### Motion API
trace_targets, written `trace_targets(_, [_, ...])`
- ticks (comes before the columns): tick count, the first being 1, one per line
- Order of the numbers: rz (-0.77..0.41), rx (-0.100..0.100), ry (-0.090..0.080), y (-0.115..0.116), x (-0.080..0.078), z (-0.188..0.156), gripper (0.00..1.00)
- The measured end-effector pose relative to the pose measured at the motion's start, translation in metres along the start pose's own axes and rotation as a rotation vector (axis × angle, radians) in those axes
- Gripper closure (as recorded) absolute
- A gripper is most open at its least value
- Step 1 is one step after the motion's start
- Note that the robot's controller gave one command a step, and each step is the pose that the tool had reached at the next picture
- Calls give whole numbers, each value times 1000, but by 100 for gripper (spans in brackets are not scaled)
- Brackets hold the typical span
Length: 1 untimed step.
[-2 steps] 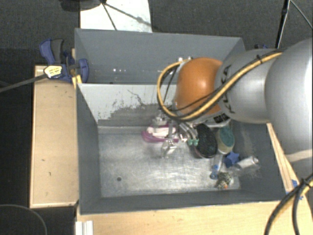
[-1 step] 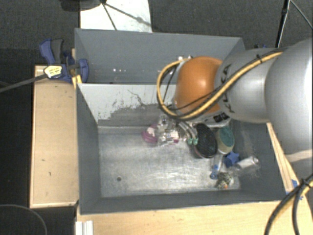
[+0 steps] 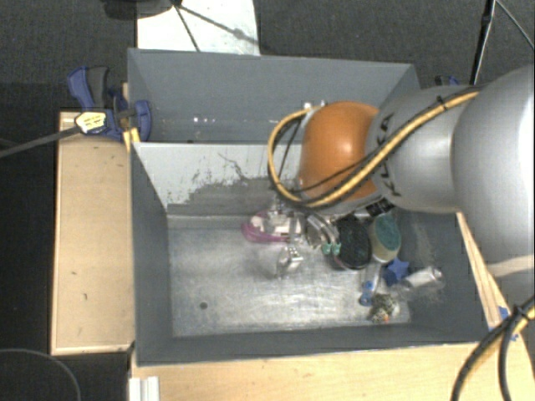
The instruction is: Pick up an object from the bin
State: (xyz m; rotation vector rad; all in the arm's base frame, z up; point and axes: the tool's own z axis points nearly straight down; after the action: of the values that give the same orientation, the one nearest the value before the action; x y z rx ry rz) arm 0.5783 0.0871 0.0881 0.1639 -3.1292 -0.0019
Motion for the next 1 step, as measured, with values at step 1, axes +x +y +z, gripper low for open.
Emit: trace_targets(1, [170,-5,3,-82,1,-2,0])
